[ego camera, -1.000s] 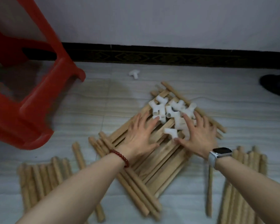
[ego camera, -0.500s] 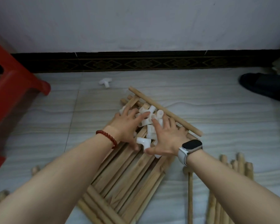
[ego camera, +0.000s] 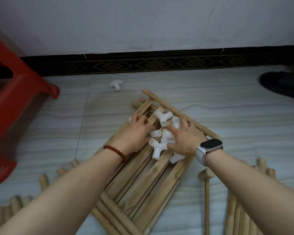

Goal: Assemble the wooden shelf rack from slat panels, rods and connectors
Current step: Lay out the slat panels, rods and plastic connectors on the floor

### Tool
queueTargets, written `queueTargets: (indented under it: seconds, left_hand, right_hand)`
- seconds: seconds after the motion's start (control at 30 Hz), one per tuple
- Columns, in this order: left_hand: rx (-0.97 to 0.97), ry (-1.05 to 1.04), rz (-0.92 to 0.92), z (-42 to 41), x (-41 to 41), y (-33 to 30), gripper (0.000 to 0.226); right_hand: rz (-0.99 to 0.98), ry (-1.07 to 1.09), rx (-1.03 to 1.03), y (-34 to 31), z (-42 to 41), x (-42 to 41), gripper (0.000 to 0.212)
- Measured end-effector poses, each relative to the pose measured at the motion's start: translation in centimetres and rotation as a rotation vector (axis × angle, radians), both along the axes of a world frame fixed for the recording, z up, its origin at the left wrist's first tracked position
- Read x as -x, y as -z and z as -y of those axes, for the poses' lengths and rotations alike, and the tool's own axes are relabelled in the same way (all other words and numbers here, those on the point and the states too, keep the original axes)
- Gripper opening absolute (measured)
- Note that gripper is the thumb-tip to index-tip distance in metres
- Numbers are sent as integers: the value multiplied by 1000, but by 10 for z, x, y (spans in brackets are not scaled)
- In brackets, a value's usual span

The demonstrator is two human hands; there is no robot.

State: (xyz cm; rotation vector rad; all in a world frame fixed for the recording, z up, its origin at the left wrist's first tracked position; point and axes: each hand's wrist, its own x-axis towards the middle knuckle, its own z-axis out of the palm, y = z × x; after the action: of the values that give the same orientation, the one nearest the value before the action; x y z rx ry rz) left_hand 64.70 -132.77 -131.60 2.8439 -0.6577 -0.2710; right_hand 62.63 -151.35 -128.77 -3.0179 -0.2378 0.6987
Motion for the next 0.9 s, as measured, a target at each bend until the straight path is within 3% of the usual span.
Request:
queueTargets:
  seconds: [0.17,0.27,0.5,0.77,0.9]
  left_hand:
    - [-82,-65,224,-4,29,9,36]
    - [-6,-86,244,-6,30,11,32]
    - [517,-351,137,-13,56,-16,32]
    - [556,-184,-103,-31,154,-22,31]
    - [592,-83,-170,2,197,-12,28]
  right_hand:
    - [44,141,-103,8,-14,13,62]
    - [53,174,-130,13,-25,18,61]
    - [50,174,-79,14,-34,20,63]
    - [78,121,-152,-8,-25,19,54]
    - [148,191,-364,-14,-11,45,33]
